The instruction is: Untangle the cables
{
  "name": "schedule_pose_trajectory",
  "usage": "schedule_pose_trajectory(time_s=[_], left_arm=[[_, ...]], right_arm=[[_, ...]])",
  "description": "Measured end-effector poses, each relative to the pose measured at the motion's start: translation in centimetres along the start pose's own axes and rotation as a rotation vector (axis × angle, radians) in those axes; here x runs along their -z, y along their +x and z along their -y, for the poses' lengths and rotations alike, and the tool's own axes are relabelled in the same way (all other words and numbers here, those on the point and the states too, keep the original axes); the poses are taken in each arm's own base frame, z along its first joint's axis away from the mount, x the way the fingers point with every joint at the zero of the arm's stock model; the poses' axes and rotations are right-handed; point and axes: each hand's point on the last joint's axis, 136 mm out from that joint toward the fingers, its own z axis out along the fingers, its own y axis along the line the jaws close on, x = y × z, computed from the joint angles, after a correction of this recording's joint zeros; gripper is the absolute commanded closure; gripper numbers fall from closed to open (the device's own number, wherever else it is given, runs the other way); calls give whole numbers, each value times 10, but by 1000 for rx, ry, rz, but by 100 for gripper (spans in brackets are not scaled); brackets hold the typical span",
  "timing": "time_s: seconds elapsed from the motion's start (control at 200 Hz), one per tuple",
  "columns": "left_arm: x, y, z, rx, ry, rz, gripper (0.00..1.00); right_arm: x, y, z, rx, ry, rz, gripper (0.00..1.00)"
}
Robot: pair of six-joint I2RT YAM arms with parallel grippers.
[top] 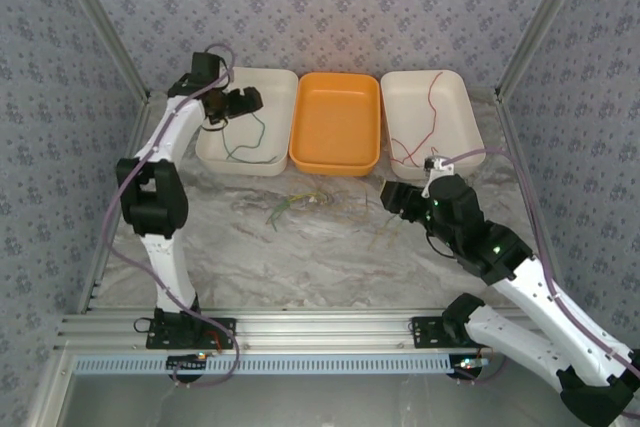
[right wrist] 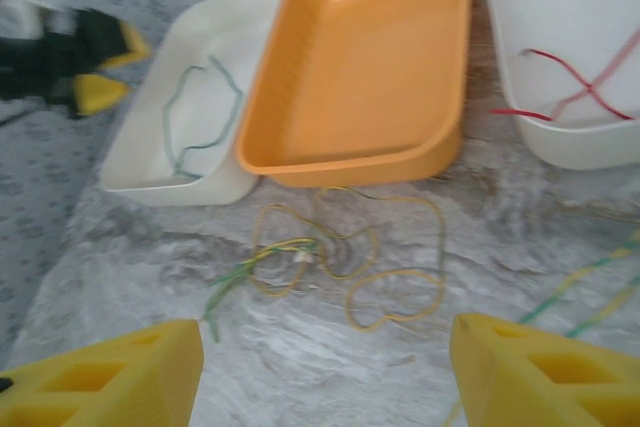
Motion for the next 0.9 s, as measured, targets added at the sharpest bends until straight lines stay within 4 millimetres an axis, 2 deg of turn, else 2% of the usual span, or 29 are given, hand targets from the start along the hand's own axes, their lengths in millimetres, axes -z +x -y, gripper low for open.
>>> schedule_pose_trajectory(time_s=[0.055, 0.185, 0.3, 0.38, 0.455, 0.65, 0.715, 0.824, 0.899], left_arm=[[25, 0, 10, -17, -3, 40, 1], [84, 8, 51, -69, 49, 145, 1], [110, 36, 76, -90, 104, 177, 1], [114, 67, 86, -101, 117, 160, 4], [114, 101, 98, -116, 138, 128, 8], [117, 225, 145, -208, 259, 5, 21], [115, 257, 155, -237, 279, -34, 23], [110, 301, 162, -277, 278, -76, 24], [109, 319, 166, -294, 273, -92, 24]], right_arm=[[-3, 7, 17, -11, 61, -11, 36], [-14, 28, 58, -49, 209, -63, 37], [-28, 44, 92, -98, 320, -122, 38], [-37, 55, 110, -129, 378, -169, 40], [-46, 67, 125, -144, 424, -216, 46], [-73, 88, 149, -203, 464, -309, 49], [-82, 94, 154, -225, 463, -332, 49], [-99, 101, 158, -251, 452, -360, 50], [-110, 105, 162, -265, 449, -380, 52]])
